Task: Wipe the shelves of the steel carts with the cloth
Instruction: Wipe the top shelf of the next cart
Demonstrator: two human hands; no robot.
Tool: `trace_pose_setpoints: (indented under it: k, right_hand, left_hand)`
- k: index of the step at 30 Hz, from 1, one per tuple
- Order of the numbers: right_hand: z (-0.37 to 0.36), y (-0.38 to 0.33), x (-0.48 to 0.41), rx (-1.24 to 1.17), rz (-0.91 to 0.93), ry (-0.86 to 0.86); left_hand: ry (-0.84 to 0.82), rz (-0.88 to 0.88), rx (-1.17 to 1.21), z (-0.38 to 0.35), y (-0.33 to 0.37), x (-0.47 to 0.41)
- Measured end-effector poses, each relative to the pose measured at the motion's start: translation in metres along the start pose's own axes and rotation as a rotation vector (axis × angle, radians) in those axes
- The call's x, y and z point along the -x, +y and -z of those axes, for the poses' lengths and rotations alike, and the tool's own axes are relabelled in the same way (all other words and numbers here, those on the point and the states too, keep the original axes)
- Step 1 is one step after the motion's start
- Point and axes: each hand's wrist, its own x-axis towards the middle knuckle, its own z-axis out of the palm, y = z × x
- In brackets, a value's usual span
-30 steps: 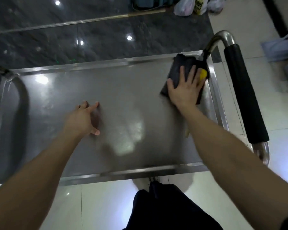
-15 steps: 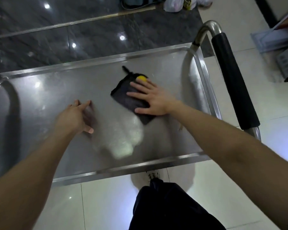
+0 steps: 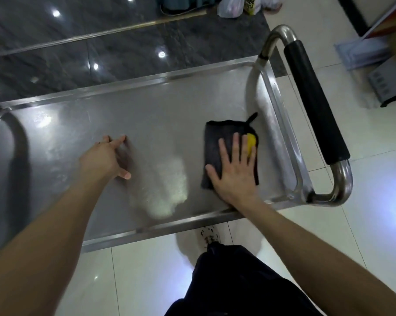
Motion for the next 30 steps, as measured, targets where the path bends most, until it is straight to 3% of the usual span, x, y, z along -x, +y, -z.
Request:
trace_pose_setpoints:
  k: [5,9,13,16,20,25,30]
  right_hand:
    - [-0.017,-0.094,0.042,-0.061,0.532,-0.084]
    - [-0.012,-0.087,0.035,-0.052,0.668,-0.098]
    - [0.0,-0.009,0.027,-0.064,0.73,-0.101]
    - [0.013,0.063,0.009,-0.036,0.677,-0.087]
    - [0.032,0.111,-0.054,0.024,0.401,-0.091]
    - [0.041,0.071,-0.18,0.008,-0.015,-0.157]
    - [0.028,0.007,-0.234,0.007,-0.018,-0.184]
  left_hand:
    - [-0.002,-0.001,-0.011,-0.002,-0.005,-0.004]
    - [0.001,0.012,-0.018,-0.002,-0.008,-0.008]
    - [0.011,-0.004,-0.013,-0.005,-0.014,-0.013]
    - [0.006,-0.008,-0.011,-0.007,-0.016,-0.016]
    - [0.02,-0.009,-0.005,-0.007,-0.018,-0.017]
    - [0.037,-0.022,-0.02,-0.006,-0.016,-0.014]
    - [0.059,-0.033,-0.048,-0.003,-0.015,-0.015]
